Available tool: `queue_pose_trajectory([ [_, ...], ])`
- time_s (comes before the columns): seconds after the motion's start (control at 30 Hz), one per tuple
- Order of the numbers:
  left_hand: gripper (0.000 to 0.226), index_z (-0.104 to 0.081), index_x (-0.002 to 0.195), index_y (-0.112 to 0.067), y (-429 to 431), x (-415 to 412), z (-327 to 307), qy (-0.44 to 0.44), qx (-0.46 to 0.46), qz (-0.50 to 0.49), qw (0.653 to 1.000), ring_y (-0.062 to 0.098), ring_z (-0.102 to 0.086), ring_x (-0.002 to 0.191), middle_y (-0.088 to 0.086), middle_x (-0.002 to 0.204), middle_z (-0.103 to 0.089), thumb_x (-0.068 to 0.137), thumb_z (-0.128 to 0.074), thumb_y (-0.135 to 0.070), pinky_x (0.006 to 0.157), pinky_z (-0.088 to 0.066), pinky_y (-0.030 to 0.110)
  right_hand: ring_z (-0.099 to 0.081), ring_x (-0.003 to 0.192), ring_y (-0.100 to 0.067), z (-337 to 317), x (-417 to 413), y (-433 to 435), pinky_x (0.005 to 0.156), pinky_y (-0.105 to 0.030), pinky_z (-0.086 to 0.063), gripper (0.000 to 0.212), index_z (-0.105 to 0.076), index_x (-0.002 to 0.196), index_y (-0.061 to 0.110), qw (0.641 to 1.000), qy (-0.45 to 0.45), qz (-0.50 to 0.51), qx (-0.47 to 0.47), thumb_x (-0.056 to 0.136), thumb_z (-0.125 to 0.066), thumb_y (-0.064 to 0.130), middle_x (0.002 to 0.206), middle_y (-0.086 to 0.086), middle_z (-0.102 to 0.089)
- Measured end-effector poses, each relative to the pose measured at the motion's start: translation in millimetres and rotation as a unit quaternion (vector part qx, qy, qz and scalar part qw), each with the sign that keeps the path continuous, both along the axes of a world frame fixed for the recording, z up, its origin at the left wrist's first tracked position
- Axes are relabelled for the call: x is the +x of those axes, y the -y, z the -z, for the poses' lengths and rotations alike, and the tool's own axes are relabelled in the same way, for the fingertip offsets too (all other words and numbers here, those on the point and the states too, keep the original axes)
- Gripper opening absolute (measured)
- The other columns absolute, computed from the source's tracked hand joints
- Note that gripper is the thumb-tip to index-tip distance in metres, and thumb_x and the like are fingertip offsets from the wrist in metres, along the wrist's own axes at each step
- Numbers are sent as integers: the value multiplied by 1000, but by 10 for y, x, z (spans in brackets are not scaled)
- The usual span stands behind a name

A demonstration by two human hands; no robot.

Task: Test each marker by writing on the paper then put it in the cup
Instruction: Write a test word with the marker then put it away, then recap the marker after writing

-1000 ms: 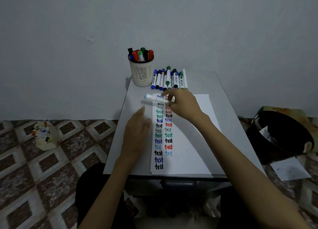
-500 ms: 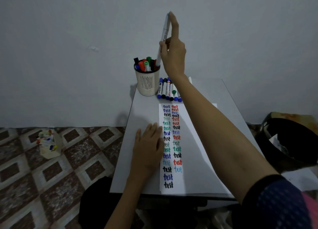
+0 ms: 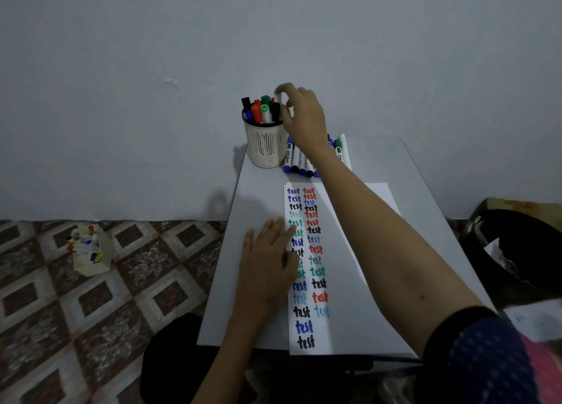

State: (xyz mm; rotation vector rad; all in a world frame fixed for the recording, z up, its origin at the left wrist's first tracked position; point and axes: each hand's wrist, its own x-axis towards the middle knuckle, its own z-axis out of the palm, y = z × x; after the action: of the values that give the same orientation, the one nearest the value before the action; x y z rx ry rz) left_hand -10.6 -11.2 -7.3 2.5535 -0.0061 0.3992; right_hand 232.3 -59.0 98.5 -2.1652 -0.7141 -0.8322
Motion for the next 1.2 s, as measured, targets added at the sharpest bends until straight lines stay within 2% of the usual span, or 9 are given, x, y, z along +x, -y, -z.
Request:
queue_pose_trajectory([
  [0.13,59,-37,140,-23,5,-8,-18,-8,-13,1,1000,5,-13,141,-4,151,-26,85,-27,-40,117,4,36,-50,95,-16,72,3,280,70,-21,-41,47,-51,136,19,995,-56,48,63,93,-41,1,102,-7,-58],
  [0.23,58,-37,140,-22,4,-6,-22,-7,-19,3,1000,6,-14,141,-3,151,-28,84,-31,-38,117,3,36,-51,113,-24,266,37,657,82,-29,-45,47,-52,133,12,965,-189,178,45,89,-46,-5,124,-13,-53],
  [0.33,58,-38,139,-22,1,1,-24,-6,-13,1,1000,6,-14,141,-3,151,-29,84,-31,-37,117,5,34,-49,117,-35,516,77,1017,90,-38,-45,34,-59,124,7,924,-312,218,-38,91,-50,5,128,-19,-52],
  [0.47,57,-37,140,-24,3,8,-16,-7,-5,-2,1000,5,-12,141,-4,151,-27,85,-29,-38,116,7,31,-57,105,-36,669,9,1174,73,-31,-41,29,-64,116,11,931,-305,189,-58,89,-54,12,114,-21,-62],
  [0.6,56,-37,140,-25,-2,8,-14,-7,-4,-4,1000,5,-13,140,-4,151,-27,86,-29,-38,116,6,31,-58,102,-36,664,-59,1175,72,-29,-38,28,-63,115,5,934,-288,203,-50,89,-57,11,114,-20,-62],
  [0.83,54,-30,142,-30,30,8,-25,-16,48,-28,998,13,-8,142,2,154,-19,90,-22,-40,115,6,32,-61,91,-27,437,-276,1280,72,-24,-47,21,-64,110,1,935,-136,223,239,91,-55,8,111,-14,-54],
  [1.0,47,-19,145,-37,45,38,11,-44,94,-50,993,18,0,143,5,156,-7,98,-24,-37,114,6,32,-65,83,-25,163,-562,1397,60,-28,-58,19,-66,105,4,854,-143,77,494,87,-64,6,108,-20,-59],
  [1.1,51,-19,145,-37,51,44,17,-38,105,-53,992,19,-2,143,6,156,-9,94,-15,-41,112,6,31,-61,71,-16,12,-857,1448,56,-30,-56,21,-66,101,-1,831,-161,22,532,90,-66,17,91,-15,-63],
  [1.2,57,-20,145,-34,48,37,3,-24,86,-40,995,20,-7,143,7,155,-15,90,-13,-44,113,3,32,-63,64,-20,13,-1232,1456,49,-34,-55,19,-56,92,8,859,-187,-41,475,99,-53,26,79,-6,-62],
])
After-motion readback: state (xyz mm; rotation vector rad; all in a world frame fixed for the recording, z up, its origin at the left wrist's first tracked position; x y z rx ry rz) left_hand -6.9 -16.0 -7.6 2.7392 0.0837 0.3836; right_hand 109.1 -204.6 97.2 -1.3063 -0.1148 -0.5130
